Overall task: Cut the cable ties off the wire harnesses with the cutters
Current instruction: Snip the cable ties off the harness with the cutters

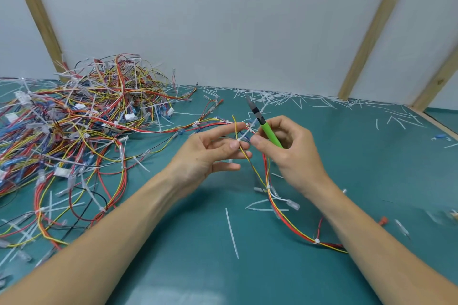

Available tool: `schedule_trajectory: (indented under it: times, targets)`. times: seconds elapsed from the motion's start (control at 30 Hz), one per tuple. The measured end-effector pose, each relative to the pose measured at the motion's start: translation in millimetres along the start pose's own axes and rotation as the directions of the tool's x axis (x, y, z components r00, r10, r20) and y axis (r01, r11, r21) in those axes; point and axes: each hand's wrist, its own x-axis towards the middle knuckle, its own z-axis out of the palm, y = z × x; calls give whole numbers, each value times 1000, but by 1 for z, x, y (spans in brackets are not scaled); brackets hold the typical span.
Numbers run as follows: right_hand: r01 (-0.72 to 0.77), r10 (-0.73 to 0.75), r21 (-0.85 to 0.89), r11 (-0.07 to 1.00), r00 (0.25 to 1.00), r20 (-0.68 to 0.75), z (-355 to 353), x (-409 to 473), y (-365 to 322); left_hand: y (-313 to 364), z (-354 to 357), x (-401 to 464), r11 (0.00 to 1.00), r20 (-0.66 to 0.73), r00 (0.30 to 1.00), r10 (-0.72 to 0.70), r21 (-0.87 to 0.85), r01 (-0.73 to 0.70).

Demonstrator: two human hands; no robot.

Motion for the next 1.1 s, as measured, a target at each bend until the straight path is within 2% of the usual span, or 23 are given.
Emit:
schedule_trajectory:
  times: [0.13, 0.23, 0.33, 0.47, 0.6, 0.73, 1.1]
  targets:
    - [-1, -4, -127, 992, 999, -43, -9, 4, 1, 2, 1, 1, 996, -166, 982, 86, 36, -81]
    - [-27, 22, -222, 975, 999, -28, -14, 6, 2, 1, 2, 3, 971, -317, 924, 215, 172, -167]
    - [-61, 67, -304, 951, 998, 10, -14, 5, 4, 1, 4, 4, 953, -370, 888, 275, 225, -202]
    - [-84, 112, -366, 927, 992, 55, -11, 3, 6, 2, 2, 3, 940, -390, 871, 300, 274, -202]
    - [-215, 259, -247, 945, 953, 157, -14, 5, 1, 2, 2, 2, 943, -401, 868, 294, 270, -195]
    - [-310, 353, -207, 928, 907, 227, -17, 6, -4, 1, 3, 2, 939, -393, 868, 304, 278, -203]
    - [-339, 390, -221, 914, 883, 259, -14, 3, -4, 0, 3, 3, 929, -381, 871, 310, 315, -193]
